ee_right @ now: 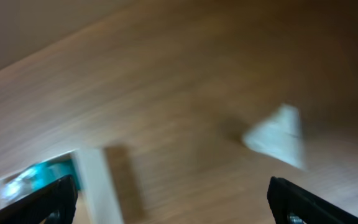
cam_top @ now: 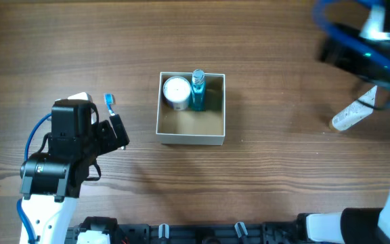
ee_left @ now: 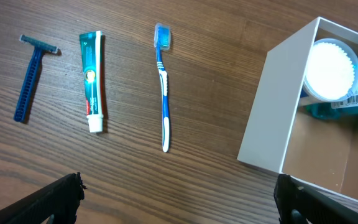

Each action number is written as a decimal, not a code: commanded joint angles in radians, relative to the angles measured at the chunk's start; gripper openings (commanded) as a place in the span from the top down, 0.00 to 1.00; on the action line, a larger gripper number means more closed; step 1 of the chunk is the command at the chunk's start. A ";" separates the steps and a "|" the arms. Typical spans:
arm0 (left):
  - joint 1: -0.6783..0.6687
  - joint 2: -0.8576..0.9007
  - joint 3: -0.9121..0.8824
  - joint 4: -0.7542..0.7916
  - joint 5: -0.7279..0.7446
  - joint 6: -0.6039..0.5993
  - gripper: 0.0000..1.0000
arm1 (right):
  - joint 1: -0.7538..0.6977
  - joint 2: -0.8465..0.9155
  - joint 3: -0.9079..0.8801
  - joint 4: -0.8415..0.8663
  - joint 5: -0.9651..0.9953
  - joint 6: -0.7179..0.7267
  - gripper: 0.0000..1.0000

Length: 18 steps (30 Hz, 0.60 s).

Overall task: Pack container
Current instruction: 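Grasp the white-green tube with the right gripper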

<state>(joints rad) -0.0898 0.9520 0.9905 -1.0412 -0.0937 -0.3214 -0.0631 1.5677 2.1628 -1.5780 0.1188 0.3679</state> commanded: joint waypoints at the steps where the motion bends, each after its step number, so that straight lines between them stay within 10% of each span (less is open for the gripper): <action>1: -0.004 0.004 0.018 0.000 -0.016 -0.016 0.00 | -0.172 0.047 -0.060 -0.029 -0.003 -0.084 0.00; 14: -0.004 0.004 0.018 0.000 -0.016 -0.016 0.00 | -0.351 0.111 -0.596 0.326 -0.067 -0.220 0.02; 18: -0.004 0.004 0.018 0.000 -0.016 -0.016 0.00 | -0.351 0.129 -0.685 0.423 -0.067 -0.237 0.27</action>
<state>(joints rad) -0.0898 0.9520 0.9905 -1.0420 -0.0937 -0.3214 -0.4126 1.6798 1.5112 -1.1778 0.0662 0.1493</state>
